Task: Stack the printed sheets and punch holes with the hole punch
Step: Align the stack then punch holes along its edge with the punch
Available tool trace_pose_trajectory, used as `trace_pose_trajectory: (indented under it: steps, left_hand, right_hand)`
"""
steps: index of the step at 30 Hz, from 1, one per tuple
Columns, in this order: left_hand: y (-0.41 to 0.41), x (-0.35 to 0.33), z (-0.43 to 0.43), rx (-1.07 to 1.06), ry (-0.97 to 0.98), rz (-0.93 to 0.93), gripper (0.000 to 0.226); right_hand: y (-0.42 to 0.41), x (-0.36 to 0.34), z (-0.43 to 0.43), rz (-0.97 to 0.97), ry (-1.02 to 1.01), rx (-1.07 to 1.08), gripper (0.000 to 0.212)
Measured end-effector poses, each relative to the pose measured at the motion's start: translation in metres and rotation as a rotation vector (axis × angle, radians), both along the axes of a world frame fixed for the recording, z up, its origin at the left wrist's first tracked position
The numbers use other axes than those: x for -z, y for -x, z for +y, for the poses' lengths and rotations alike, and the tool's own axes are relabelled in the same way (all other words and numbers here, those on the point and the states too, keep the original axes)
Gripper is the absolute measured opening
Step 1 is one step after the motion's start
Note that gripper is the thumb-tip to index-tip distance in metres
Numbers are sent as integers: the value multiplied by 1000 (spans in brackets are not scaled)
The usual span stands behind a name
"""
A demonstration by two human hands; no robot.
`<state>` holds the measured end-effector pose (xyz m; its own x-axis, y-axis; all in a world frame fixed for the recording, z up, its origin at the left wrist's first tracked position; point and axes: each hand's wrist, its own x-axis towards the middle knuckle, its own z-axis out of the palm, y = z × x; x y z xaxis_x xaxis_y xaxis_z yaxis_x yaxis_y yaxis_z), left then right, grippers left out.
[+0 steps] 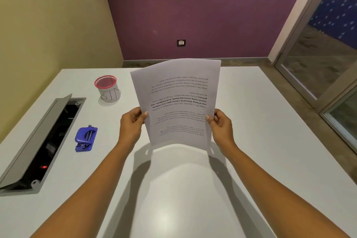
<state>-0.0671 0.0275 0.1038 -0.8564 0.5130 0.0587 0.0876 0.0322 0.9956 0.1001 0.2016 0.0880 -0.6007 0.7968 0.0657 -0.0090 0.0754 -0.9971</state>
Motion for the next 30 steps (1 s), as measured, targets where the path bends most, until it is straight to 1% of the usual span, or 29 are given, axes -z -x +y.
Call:
trace_pose_trajectory:
  steps: [7,10,12,17,21,25,30]
  left_hand:
    - [-9,22,-8,6,87,-27,21]
    - [-12,26,-9,-3,96,-44,21]
    - [-10,22,-7,-12,89,-23,20]
    - [-7,12,-4,-3,73,17,20]
    - [-9,19,-8,-15,106,19,21]
    - [-11,23,-9,-19,121,13,21]
    - [-10,13,-6,-31,76,21,19]
  right_hand:
    - [-5,18,-1,-85,-2,-8,13]
    - [-5,19,-2,-61,1,3,15]
    - [-4,15,-2,-32,1,14,15]
    - [-2,8,0,12,-16,24,23]
    - [-4,15,3,-45,-31,19,13]
    - [-4,15,2,-65,-45,28,12]
    - [-2,6,1,-8,-64,55,24]
